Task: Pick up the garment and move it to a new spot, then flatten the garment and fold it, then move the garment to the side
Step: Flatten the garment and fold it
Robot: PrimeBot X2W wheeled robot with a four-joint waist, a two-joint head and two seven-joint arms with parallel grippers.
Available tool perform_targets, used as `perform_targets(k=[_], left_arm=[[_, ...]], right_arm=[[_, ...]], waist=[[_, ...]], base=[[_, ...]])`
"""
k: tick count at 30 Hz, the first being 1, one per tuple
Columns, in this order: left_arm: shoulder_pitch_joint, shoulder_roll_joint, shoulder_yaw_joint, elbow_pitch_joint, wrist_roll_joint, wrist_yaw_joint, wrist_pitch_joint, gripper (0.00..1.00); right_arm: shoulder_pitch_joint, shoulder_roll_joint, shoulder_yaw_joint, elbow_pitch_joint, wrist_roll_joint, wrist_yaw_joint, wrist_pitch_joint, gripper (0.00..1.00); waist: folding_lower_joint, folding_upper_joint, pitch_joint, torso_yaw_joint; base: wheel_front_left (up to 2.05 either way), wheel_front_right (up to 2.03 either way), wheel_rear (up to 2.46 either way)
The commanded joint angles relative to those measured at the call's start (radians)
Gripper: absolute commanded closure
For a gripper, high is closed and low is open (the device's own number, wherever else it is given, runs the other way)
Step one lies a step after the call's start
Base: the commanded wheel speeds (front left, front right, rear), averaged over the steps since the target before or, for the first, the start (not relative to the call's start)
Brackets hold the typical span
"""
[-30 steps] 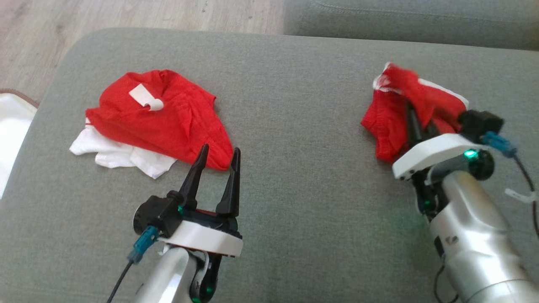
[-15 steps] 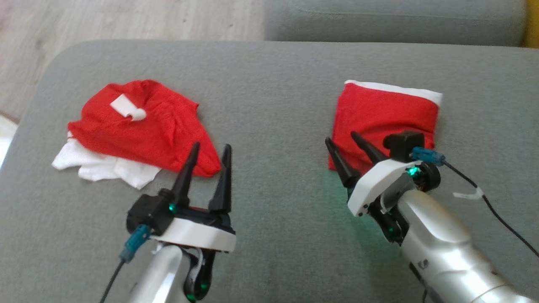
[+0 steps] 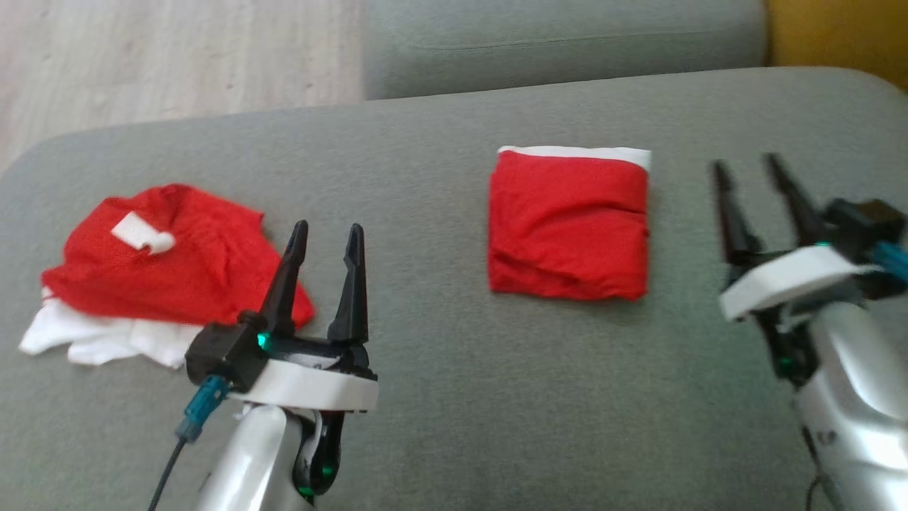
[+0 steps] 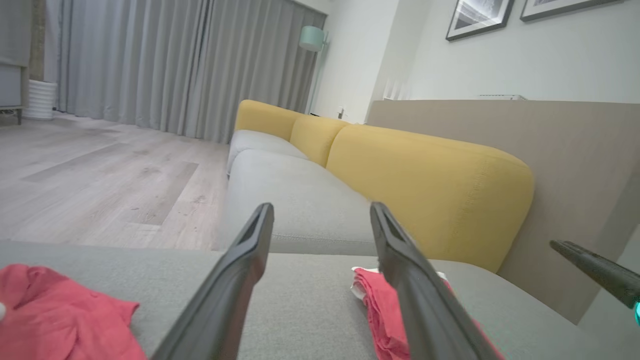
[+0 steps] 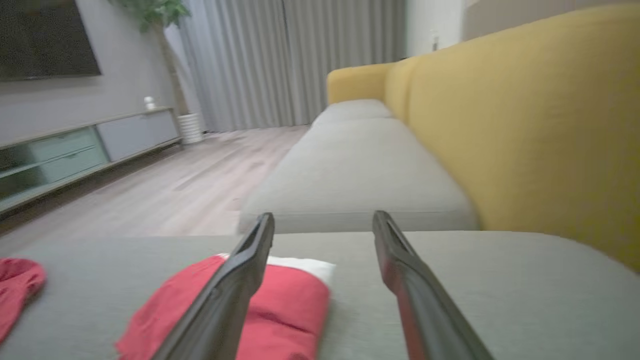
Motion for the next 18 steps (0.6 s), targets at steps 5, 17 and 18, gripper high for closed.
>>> perform_targets(k=[5, 17, 18], left_arm=[[-0.011, 0.004, 0.046, -0.042, 0.022, -0.007, -0.005, 0.0], [0.038, 0.004, 0.071, -0.041, 0.026, -0.019, -0.005, 0.0], [0.039, 0.004, 0.071, -0.042, 0.026, -0.019, -0.005, 0.0]], right_arm=[[0.116, 0.092, -0.189, -0.169, -0.18, -0.001, -0.012, 0.0], [0.32, 0.22, -0.322, -0.363, -0.278, -0.001, -0.012, 0.0], [0.322, 0.221, -0.323, -0.366, -0.278, -0.001, -0.012, 0.0]], waist=[[0.0, -0.0001, -0.005, -0.048], [0.0, -0.0001, 0.004, -0.07], [0.0, -0.0001, 0.006, -0.069]], base=[[0.0, 0.0, 0.0], [0.0, 0.0, 0.0], [0.0, 0.0, 0.0]])
